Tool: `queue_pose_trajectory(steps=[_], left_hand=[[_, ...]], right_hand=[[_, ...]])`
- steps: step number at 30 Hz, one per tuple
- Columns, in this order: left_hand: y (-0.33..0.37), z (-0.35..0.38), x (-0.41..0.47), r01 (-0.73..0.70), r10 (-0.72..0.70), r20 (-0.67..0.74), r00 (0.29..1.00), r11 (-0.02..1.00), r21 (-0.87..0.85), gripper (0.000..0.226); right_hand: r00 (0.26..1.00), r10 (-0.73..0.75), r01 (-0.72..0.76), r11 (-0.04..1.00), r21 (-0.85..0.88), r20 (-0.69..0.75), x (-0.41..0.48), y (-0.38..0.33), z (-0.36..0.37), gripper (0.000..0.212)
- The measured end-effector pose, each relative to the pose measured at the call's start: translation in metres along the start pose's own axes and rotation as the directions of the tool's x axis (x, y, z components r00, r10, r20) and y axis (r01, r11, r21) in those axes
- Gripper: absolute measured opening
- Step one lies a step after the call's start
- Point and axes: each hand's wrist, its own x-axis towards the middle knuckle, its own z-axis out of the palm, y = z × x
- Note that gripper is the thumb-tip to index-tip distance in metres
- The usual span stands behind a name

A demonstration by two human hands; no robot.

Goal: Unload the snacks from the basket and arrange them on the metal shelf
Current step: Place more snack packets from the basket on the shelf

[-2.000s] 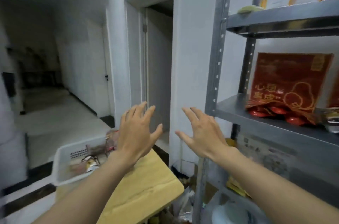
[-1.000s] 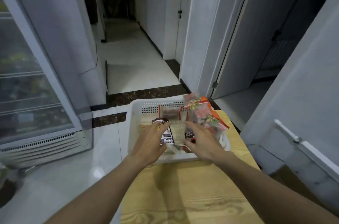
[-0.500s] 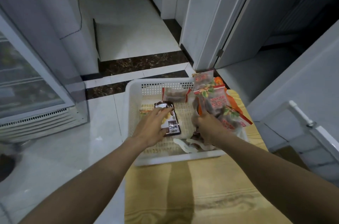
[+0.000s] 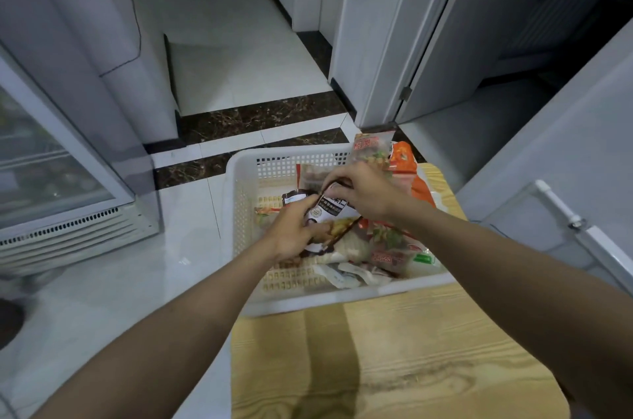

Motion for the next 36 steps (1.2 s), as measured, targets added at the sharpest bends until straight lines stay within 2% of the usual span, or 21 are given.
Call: queue_pose_trajectory(steps=[2, 4, 6, 7, 9, 11, 15, 18, 23, 26, 31, 36], left_hand=[[0.005, -0.002, -0.001, 0.004, -0.009, -0.046, 0.999, 0.992, -0.123, 0.034], [0.013, -0.005, -0.004, -0.016, -0.012, -0.135, 0.991, 0.979, -0.202, 0.037], [0.018, -0.009, -0.003, -0.031, -0.036, -0.224, 0.974, 0.956, -0.291, 0.035], [0.021, -0.011, -0.002, -0.03, -0.06, -0.255, 0.965, 0.94, -0.339, 0.031], [0.025, -0.014, 0.001, -0.019, -0.102, -0.275, 0.956, 0.915, -0.403, 0.025], [0.03, -0.014, 0.006, -0.01, -0.13, -0.271, 0.954, 0.888, -0.46, 0.022], [0.037, -0.009, 0.013, -0.019, -0.142, -0.273, 0.952, 0.859, -0.512, 0.022], [0.032, -0.01, 0.021, 0.017, -0.143, -0.244, 0.959, 0.89, -0.455, 0.029], [0.003, -0.021, 0.035, 0.17, -0.278, -0.263, 0.924, 0.914, -0.368, 0.015], [-0.02, -0.025, 0.046, 0.279, -0.344, -0.249, 0.906, 0.924, -0.261, 0.022], [-0.046, -0.025, 0.077, 0.319, -0.299, -0.188, 0.936, 0.944, 0.088, 0.04], [-0.077, -0.022, 0.107, 0.285, -0.267, -0.101, 0.958, 0.881, 0.378, 0.053]], right_hand=[[0.995, 0.033, -0.022, 0.992, 0.123, -0.092, 0.001, 0.002, 0.001, 0.021], [0.976, 0.154, -0.115, 0.964, 0.239, -0.152, -0.001, 0.006, 0.001, 0.051], [0.953, 0.272, -0.201, 0.899, 0.389, -0.135, -0.007, 0.008, -0.001, 0.071], [0.946, 0.308, -0.23, 0.853, 0.468, -0.097, -0.01, 0.01, -0.001, 0.074], [0.944, 0.331, -0.28, 0.775, 0.567, 0.014, -0.018, 0.01, -0.002, 0.064], [0.952, 0.29, -0.285, 0.732, 0.619, 0.096, -0.023, 0.012, 0.002, 0.047], [0.963, 0.263, -0.236, 0.733, 0.638, 0.054, -0.021, 0.023, 0.007, 0.024], [0.948, 0.317, -0.238, 0.712, 0.66, 0.0, -0.016, 0.032, 0.005, 0.027], [0.914, 0.394, -0.226, 0.695, 0.683, -0.099, -0.009, 0.049, -0.006, 0.028], [0.911, 0.403, -0.24, 0.696, 0.677, -0.092, -0.003, 0.056, -0.009, 0.027], [0.913, 0.402, -0.255, 0.701, 0.666, -0.074, 0.016, 0.065, -0.01, 0.023], [0.902, 0.432, -0.304, 0.682, 0.665, -0.03, 0.03, 0.078, -0.009, 0.026]])
